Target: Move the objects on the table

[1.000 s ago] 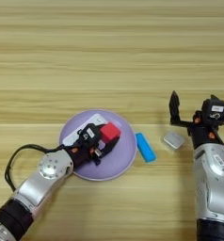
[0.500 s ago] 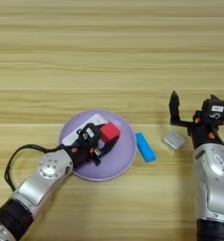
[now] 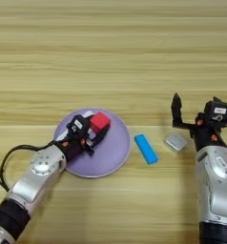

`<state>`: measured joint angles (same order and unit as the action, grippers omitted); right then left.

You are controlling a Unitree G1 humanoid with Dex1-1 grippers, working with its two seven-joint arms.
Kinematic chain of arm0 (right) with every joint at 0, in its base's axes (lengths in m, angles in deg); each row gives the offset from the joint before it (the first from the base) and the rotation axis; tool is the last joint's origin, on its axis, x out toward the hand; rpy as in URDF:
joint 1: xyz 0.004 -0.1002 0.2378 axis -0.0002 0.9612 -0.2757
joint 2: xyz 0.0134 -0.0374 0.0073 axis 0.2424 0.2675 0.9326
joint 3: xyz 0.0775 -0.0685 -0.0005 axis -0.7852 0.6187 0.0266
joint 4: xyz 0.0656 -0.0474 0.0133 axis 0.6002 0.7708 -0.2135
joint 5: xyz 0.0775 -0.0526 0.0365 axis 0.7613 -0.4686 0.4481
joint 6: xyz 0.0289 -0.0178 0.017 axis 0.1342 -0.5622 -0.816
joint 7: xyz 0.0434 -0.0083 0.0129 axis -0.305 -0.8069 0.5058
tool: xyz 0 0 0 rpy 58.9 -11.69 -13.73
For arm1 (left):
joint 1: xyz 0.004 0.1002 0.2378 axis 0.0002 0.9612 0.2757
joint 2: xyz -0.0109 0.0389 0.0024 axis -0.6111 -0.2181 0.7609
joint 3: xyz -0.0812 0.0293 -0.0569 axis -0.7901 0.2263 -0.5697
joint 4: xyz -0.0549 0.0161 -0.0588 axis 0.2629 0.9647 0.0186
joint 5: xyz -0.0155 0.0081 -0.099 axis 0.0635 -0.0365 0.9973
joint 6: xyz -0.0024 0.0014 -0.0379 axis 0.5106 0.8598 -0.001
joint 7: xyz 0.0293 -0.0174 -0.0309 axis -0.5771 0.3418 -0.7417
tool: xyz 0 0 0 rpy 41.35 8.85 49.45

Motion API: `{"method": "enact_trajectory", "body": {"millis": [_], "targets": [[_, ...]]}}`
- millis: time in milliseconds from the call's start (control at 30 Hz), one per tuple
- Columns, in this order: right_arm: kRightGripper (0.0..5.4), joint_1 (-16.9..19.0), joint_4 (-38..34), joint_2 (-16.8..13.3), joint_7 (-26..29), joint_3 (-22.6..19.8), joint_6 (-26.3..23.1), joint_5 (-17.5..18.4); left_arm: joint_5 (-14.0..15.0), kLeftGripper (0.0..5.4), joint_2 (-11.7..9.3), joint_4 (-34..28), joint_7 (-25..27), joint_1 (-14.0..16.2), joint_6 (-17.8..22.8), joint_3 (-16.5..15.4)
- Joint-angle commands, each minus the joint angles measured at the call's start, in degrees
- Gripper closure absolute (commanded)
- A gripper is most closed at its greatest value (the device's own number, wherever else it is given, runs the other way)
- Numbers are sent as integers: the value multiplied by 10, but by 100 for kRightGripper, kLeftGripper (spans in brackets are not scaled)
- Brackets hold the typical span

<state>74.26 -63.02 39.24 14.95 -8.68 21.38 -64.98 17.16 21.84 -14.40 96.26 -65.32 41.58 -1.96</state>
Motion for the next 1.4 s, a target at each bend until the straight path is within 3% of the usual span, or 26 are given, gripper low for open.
{"method": "enact_trajectory", "body": {"millis": [33,300,533,633,767,1100,1400], "targets": [[0,-3,4,-2,3,-1,2,1,15,311,28,-17,-3,-4,-10,-16],[0,-3,6,-1,2,0,4,0,23,311,24,-28,-8,-4,-8,-32],[0,-3,9,-2,4,0,5,1,38,311,8,-36,-42,-18,0,-92],[0,-3,9,-2,5,-1,5,1,29,311,0,-29,-68,-18,0,-115],[0,-2,8,-2,4,-1,5,1,18,311,-13,-31,-100,-7,0,-143],[0,-2,10,1,4,0,5,0,31,311,-36,-77,-113,48,7,-188],[0,-1,1,2,1,2,0,-1,29,311,-39,-64,-126,57,11,-208]]}}
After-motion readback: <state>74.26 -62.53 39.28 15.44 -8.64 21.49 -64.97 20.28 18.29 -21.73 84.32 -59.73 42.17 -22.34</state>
